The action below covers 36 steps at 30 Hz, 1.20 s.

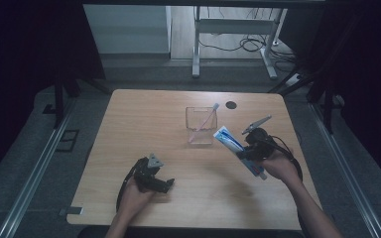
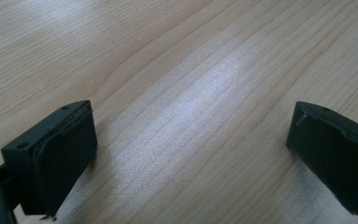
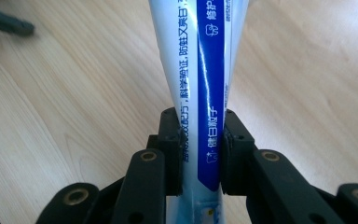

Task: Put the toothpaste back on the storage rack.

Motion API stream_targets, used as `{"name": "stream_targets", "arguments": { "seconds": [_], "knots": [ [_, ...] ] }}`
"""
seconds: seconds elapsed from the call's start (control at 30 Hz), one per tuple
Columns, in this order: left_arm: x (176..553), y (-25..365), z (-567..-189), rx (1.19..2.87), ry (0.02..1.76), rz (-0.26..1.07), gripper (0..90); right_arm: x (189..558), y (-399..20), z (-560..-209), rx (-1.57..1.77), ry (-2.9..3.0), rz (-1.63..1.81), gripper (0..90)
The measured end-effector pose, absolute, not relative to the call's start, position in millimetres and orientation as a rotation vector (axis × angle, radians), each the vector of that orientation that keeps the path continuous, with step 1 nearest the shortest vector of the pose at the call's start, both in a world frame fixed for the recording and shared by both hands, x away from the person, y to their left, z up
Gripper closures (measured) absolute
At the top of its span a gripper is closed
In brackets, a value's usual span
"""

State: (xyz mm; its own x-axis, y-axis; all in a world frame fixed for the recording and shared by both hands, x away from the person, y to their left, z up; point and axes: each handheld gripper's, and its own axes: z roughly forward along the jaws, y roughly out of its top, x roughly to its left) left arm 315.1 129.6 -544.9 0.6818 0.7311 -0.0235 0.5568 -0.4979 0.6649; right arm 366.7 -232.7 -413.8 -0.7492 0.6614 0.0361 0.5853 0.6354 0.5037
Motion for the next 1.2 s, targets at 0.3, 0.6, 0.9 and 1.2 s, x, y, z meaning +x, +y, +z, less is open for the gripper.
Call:
{"name": "stream_targets", "arguments": {
  "seconds": [0.3,0.6,0.9,1.2],
  "knots": [
    [315.1,129.7,-544.8,2.238,0.985,0.345,1.7,376.3,-223.4,-394.0,1.025,2.623,0.891,73.9],
    [315.1,129.6,-545.0,2.236,0.984,0.344,1.7,386.7,-212.1,-379.6,1.025,2.558,0.993,74.0],
    [315.1,129.7,-545.0,2.237,0.985,0.345,1.7,398.3,-198.6,-376.0,1.023,2.518,1.068,74.0],
    [315.2,129.7,-544.9,2.237,0.985,0.344,1.7,411.7,-184.1,-372.1,1.017,2.459,1.148,74.0]
  ]
}}
